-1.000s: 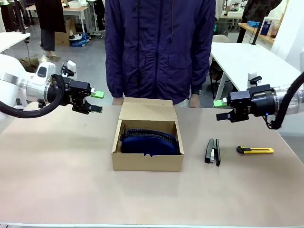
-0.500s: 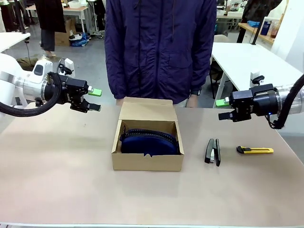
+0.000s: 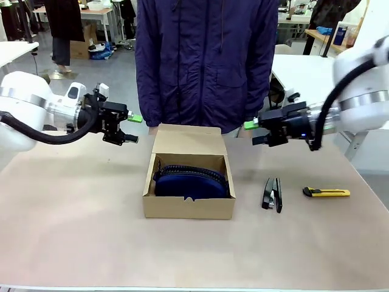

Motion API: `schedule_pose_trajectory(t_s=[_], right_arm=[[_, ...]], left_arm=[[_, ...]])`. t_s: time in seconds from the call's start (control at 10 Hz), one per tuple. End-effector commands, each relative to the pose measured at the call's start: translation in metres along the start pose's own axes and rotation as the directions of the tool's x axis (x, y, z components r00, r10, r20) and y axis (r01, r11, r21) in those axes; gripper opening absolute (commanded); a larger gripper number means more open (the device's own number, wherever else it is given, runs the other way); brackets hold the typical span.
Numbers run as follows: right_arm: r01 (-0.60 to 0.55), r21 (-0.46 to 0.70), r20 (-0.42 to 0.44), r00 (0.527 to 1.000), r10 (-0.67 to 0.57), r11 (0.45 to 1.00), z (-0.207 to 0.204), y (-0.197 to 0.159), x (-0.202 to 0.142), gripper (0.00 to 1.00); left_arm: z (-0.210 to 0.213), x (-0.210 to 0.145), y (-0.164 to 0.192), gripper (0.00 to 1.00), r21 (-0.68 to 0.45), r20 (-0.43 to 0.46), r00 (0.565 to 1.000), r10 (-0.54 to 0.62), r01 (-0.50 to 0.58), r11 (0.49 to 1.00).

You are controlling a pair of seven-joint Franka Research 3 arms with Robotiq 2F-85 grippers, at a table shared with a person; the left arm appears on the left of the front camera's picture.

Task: Pack the item into the box.
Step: Close the Mailer Box.

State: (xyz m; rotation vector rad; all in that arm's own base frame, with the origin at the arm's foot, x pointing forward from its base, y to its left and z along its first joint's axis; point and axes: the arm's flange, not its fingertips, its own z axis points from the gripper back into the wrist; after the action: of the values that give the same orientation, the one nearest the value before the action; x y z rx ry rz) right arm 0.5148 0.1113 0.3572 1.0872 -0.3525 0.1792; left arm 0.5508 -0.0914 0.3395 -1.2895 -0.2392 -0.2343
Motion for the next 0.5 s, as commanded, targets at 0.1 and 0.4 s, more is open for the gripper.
schedule_pose_trajectory(t_s=[0.1,0.4], right_arm=[[0.109,-0.047,-0.033,0.993,-0.111,0.993,-0.051,-0.022,0.025,1.0],[0.196,-0.011,-0.043,0.98,-0.197,0.98,-0.083,-0.035,0.021,1.0]], left_arm=[[-0.034,0.024,0.025,1.0,0.019,-0.019,0.993,0.115,-0.115,0.993],[-0.059,0.033,0.06,1.0,0.015,-0.026,0.983,0.18,-0.18,0.984]])
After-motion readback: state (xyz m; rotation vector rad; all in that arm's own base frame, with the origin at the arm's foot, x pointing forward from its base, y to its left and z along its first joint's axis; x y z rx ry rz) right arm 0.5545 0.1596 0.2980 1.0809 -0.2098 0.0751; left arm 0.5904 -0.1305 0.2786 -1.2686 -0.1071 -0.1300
